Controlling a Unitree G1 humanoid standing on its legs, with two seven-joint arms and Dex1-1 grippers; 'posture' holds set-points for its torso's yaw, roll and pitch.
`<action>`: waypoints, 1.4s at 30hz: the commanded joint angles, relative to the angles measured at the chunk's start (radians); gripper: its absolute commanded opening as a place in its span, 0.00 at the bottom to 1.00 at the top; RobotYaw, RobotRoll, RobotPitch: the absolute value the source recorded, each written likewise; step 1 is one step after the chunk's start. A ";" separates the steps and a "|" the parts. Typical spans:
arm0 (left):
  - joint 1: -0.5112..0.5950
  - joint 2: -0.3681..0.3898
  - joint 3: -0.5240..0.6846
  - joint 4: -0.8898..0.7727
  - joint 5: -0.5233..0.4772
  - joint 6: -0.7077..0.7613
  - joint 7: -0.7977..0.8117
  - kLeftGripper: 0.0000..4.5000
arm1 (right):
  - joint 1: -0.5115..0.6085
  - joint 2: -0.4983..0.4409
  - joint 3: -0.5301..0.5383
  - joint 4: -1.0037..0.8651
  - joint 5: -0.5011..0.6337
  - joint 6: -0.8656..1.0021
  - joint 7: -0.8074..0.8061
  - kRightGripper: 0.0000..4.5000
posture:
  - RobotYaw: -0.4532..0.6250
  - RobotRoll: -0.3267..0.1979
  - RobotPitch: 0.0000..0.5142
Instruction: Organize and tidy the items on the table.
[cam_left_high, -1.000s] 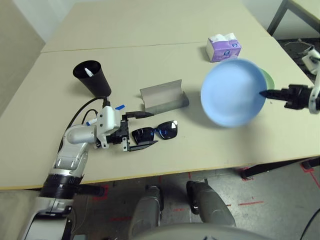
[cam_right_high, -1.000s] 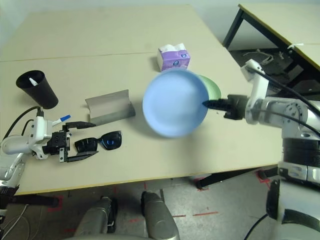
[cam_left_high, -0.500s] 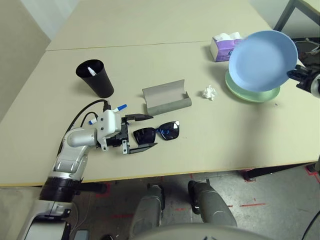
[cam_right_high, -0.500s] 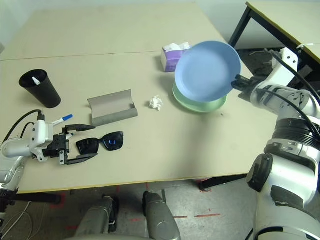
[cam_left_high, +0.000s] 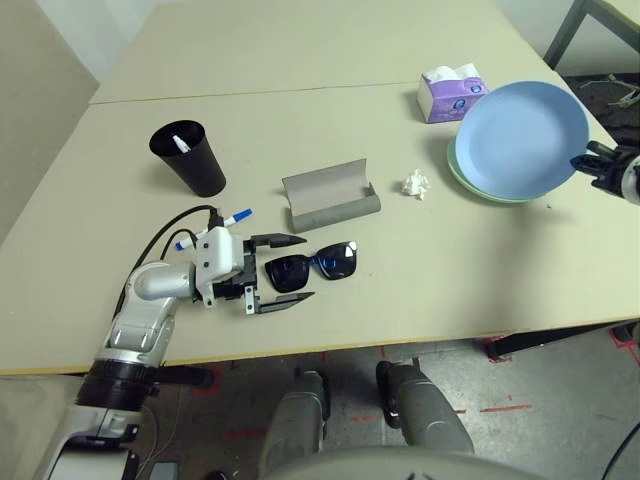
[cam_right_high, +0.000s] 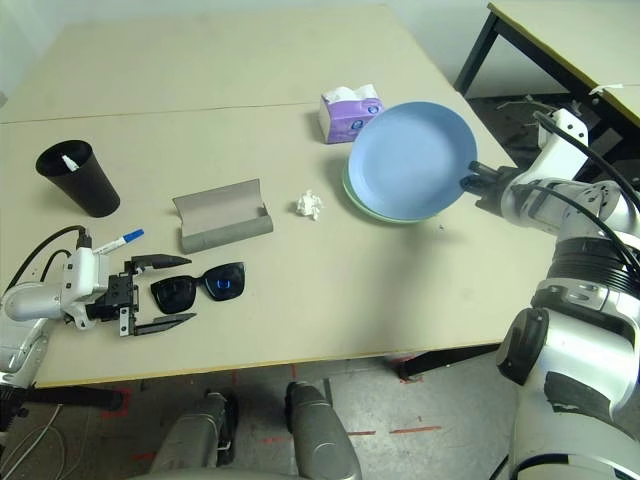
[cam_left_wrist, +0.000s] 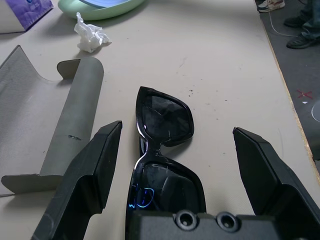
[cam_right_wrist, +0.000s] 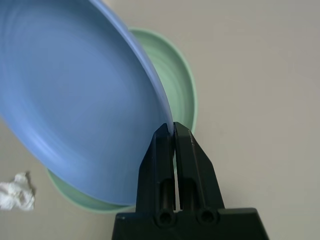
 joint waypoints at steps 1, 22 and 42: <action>0.005 0.004 -0.011 -0.008 0.014 -0.011 -0.002 1.00 | 0.019 -0.018 0.028 -0.035 -0.003 0.046 0.029 0.00 | 0.23 0.62 0.36; -0.040 0.012 0.003 0.036 0.002 -0.007 -0.013 1.00 | 0.355 -0.180 0.209 -0.516 0.083 -0.103 0.540 1.00 | 0.22 0.62 0.36; -0.041 0.023 0.062 -0.031 -0.086 0.187 0.049 1.00 | 0.490 0.186 0.429 -0.544 -0.219 -0.831 0.436 1.00 | 0.25 0.62 0.34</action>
